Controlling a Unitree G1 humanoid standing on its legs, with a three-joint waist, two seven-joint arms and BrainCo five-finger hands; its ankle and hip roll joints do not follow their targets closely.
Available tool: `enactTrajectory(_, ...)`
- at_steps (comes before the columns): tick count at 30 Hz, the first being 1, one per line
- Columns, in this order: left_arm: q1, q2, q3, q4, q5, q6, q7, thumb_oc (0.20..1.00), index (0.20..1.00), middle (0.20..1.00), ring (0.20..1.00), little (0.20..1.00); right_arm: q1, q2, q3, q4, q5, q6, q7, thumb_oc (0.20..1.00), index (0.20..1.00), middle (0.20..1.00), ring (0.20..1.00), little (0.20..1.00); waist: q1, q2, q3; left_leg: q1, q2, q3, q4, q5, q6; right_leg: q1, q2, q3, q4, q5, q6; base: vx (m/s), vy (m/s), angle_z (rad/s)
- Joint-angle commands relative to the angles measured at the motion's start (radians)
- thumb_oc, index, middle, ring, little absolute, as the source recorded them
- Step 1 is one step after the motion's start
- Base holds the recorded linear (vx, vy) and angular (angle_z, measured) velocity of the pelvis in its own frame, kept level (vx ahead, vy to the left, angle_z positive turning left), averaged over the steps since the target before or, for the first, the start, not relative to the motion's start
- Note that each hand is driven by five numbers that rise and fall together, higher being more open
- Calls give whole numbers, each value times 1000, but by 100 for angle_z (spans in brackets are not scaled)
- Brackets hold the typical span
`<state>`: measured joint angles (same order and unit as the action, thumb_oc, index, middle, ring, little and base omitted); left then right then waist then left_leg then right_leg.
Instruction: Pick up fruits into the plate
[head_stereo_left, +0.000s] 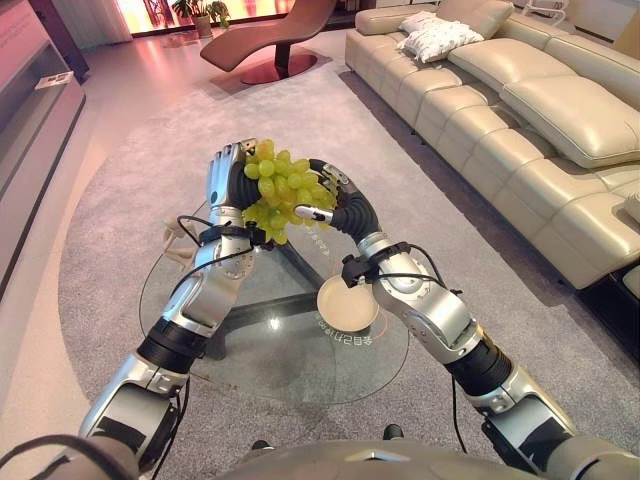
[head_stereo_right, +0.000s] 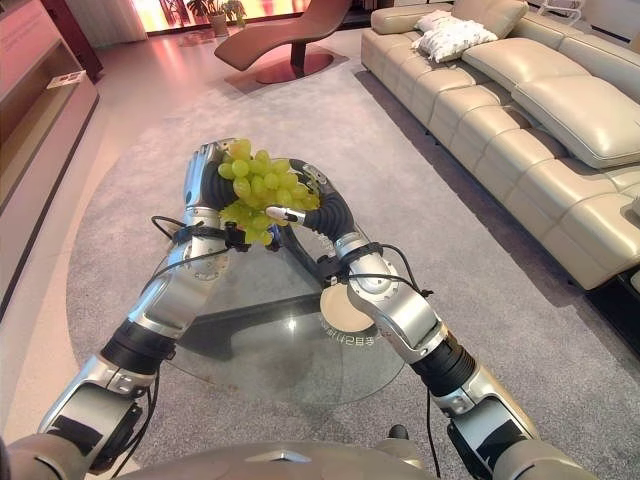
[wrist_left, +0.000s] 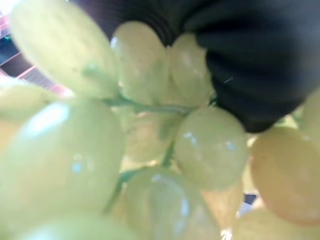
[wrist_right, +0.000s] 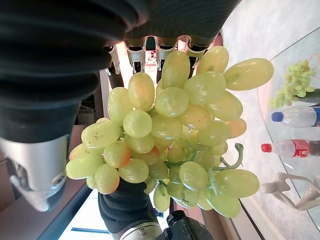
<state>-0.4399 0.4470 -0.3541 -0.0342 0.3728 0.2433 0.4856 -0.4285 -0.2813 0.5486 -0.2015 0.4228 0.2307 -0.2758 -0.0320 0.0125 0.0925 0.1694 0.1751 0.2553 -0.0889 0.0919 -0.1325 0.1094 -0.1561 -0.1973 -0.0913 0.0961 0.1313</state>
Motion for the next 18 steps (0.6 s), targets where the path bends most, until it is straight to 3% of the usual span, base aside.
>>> enactTrajectory(1, -185, 12, -41, -20, -23, -32, 6, 200, 200, 200, 200, 200, -109, 94, 5, -42, 26, -32, 21, 1000, 1000, 1000, 1000, 1000, 2, -16, -27, -18, -10, -16, 19, -78, 33, 34, -38, -52, 86, -114, 22, 0, 0, 0)
enactTrajectory(9, -191, -24, -67, -53, -125, -49, -98, 200, 200, 200, 200, 200, -123, 110, 2, -46, 36, -31, 24, 1000, 1000, 1000, 1000, 1000, 3, -15, -26, -19, -13, -17, 21, -81, 35, 31, -41, -48, 84, -111, 25, 0, 0, 0)
enactTrajectory(14, -188, -29, -77, -81, -150, -91, -119, 200, 200, 200, 200, 200, -111, 121, 18, -49, 225, 31, 59, 1000, 1000, 1000, 1000, 1000, 2, -17, -24, -15, -13, -13, 20, -84, 36, 33, -43, -48, 84, -110, 28, 0, 0, 0)
enactTrajectory(18, -176, -38, -74, -116, -195, -162, -125, 200, 200, 200, 200, 200, -78, 134, 51, -52, 363, 48, 113, 1000, 1000, 1000, 1000, 1000, 6, -25, -23, -16, -10, -11, 20, -82, 36, 33, -44, -54, 84, -109, 30, -13, -30, 0)
